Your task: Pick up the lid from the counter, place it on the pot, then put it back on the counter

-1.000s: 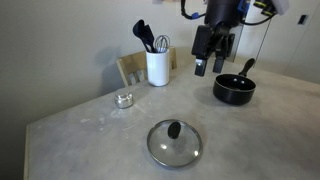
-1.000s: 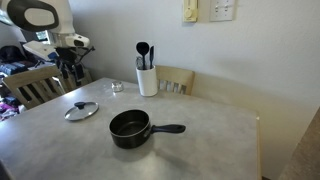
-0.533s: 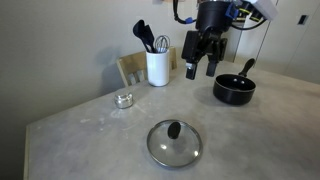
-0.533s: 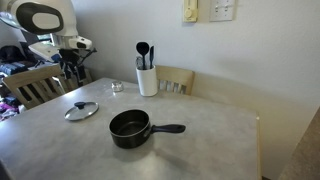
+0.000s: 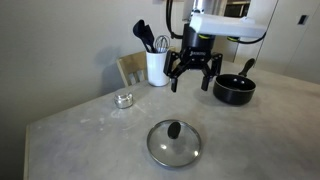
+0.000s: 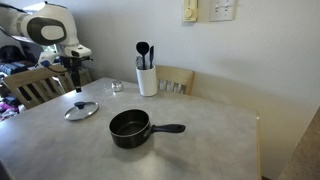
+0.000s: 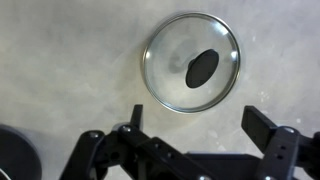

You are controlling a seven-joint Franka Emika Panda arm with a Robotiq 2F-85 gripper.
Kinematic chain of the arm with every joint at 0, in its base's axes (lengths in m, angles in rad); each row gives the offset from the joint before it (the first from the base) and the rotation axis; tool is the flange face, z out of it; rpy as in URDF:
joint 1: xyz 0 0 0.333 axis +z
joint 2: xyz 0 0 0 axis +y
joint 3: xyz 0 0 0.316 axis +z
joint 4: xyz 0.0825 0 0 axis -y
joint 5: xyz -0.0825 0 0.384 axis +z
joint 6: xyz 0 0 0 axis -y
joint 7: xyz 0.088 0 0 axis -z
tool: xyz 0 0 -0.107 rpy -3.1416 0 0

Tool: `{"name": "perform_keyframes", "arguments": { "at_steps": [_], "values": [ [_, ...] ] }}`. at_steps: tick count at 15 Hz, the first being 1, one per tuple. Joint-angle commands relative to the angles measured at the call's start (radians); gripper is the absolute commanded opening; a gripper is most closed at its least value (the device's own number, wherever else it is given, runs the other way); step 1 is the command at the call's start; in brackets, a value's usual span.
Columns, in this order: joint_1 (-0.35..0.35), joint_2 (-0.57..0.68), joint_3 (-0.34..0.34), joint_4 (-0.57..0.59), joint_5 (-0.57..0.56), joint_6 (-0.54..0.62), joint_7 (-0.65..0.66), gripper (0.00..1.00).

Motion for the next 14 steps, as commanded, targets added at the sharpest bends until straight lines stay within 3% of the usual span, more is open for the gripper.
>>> {"name": "perform_keyframes", "arguments": {
  "at_steps": [1,7,14],
  "values": [
    [0.052,0.086,-0.007,0.068,-0.013,0.009,0.187,1.0],
    [0.061,0.083,-0.005,0.061,-0.034,0.005,0.19,1.0],
    [0.09,0.155,-0.014,0.096,-0.072,-0.013,0.306,1.0]
  ]
}}
